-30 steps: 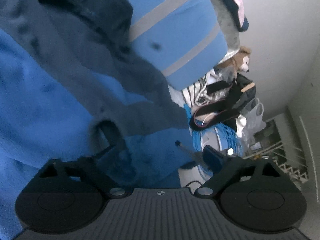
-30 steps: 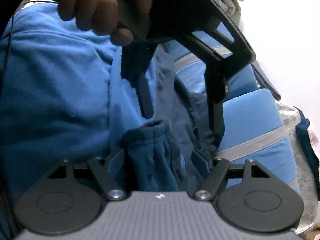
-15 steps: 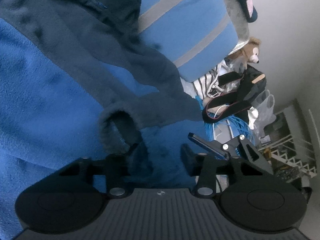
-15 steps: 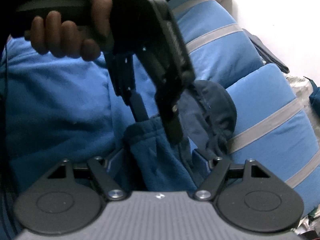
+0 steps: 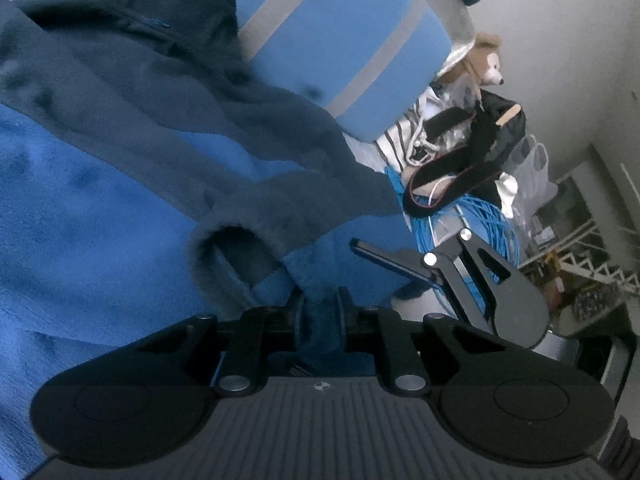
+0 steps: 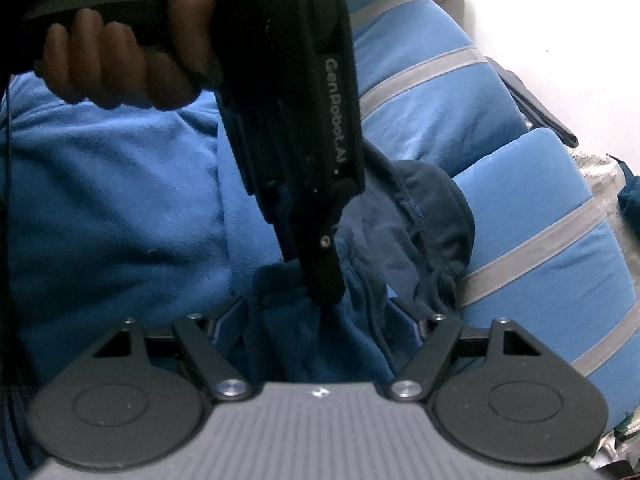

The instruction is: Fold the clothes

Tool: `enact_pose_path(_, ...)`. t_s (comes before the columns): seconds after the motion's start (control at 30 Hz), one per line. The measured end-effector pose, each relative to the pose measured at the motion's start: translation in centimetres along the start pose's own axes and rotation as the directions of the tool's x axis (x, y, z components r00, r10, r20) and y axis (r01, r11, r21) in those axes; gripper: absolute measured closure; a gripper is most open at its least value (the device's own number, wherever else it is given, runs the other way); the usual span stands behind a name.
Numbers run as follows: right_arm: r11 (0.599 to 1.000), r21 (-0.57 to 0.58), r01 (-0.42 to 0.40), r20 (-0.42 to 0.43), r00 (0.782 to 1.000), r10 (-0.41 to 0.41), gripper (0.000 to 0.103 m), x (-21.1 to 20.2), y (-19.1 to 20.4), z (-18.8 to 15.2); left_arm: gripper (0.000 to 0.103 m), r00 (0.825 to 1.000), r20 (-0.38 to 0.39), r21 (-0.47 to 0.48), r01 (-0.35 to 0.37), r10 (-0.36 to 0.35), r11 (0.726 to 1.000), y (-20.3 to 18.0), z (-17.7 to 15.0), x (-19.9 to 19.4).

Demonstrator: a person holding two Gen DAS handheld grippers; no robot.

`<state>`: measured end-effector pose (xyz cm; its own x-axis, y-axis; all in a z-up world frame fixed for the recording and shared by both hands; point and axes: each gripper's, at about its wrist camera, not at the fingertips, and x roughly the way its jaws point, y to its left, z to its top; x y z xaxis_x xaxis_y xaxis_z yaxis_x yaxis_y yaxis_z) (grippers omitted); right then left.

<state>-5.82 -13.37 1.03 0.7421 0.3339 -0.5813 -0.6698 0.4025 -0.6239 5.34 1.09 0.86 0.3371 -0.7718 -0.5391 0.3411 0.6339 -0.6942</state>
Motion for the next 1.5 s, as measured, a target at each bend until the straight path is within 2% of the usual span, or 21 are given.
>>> enact_pose_path(0.2, 0.999, -0.049, 0.011, -0.003, 1.0, -0.012, 0.018, 0.0, 0.7, -0.2, 0.083, 1.0, 0.001, -0.009, 0.009, -0.009, 1.0, 0.1, 0.1, 0.2)
enact_pose_path(0.27, 0.999, -0.053, 0.01, -0.002, 1.0, -0.01, 0.018, -0.1, 0.8, -0.2, 0.067, 1.0, 0.013, -0.035, 0.023, -0.023, 0.999, 0.5, 0.2, 0.1)
enact_pose_path(0.33, 0.998, -0.055, 0.012, 0.001, 1.0, -0.012, 0.018, -0.2, 0.8, -0.2, 0.061, 0.999, 0.034, -0.057, 0.042, -0.04, 0.998, 0.7, 0.3, -0.1)
enact_pose_path(0.5, 0.999, -0.048, 0.019, -0.001, 1.0, -0.019, 0.017, -0.2, 0.5, -0.1, 0.059, 0.997, 0.058, -0.089, 0.058, -0.053, 0.994, 0.9, 0.4, -0.3)
enact_pose_path(0.8, 0.998, -0.058, 0.025, 0.011, 1.0, -0.024, 0.014, -0.6, 0.7, -0.1, 0.062, 0.995, 0.093, -0.079, 0.031, -0.024, 0.996, 0.9, 0.6, -0.9)
enact_pose_path(0.87, 0.998, -0.054, 0.025, 0.01, 1.0, -0.024, 0.014, -0.5, 0.6, 0.0, 0.071, 0.996, 0.088, -0.071, 0.026, -0.02, 0.997, 0.8, 0.6, -1.0)
enact_pose_path(1.2, 0.999, -0.043, 0.027, 0.005, 1.0, -0.027, 0.014, -0.6, 0.4, 0.1, 0.084, 0.999, 0.026, -0.032, -0.02, 0.021, 0.999, 0.4, 0.3, -0.3)
enact_pose_path(1.5, 0.992, -0.12, 0.036, 0.002, 0.999, -0.036, 0.034, -0.5, 1.5, -0.1, 0.087, 0.997, -0.031, 0.001, -0.064, 0.064, 0.998, 0.2, 0.0, 0.3)
